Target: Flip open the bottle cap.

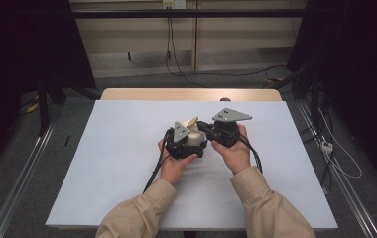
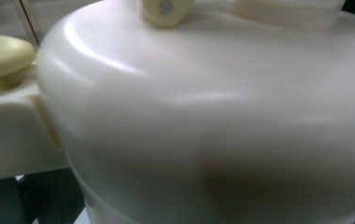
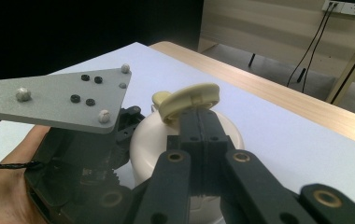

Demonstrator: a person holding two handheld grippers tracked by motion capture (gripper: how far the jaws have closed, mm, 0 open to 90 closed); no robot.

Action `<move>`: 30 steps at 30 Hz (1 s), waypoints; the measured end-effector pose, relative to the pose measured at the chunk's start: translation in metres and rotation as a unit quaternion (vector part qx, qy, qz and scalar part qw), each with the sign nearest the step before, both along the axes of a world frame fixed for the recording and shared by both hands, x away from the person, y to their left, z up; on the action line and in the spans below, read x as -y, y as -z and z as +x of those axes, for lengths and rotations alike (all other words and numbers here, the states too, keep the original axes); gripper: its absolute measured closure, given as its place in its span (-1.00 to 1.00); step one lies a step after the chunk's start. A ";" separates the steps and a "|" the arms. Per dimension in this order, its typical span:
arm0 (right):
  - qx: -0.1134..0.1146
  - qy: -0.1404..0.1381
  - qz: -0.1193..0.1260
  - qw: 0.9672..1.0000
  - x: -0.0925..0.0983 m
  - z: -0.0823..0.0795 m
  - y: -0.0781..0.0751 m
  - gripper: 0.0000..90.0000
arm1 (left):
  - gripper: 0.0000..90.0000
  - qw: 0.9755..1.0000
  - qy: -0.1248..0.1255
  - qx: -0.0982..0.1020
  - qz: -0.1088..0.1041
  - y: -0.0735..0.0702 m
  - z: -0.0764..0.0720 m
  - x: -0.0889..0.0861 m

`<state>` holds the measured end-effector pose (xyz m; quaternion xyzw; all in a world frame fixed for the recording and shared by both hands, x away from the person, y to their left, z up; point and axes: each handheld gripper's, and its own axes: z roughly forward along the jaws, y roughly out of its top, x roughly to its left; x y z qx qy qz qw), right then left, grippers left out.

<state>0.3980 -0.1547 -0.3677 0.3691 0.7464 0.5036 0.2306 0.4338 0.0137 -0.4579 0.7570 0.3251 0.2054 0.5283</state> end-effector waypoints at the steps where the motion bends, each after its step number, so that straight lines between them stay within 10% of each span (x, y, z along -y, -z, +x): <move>1: 0.000 0.000 0.000 1.000 0.000 0.000 0.000 1.00 | -0.89 1.000 0.000 0.000 0.000 0.000 0.000 0.000; 30: 0.001 -0.001 0.000 1.000 -0.003 0.002 -0.001 1.00 | -0.89 1.000 0.000 0.000 0.000 0.000 0.000 0.000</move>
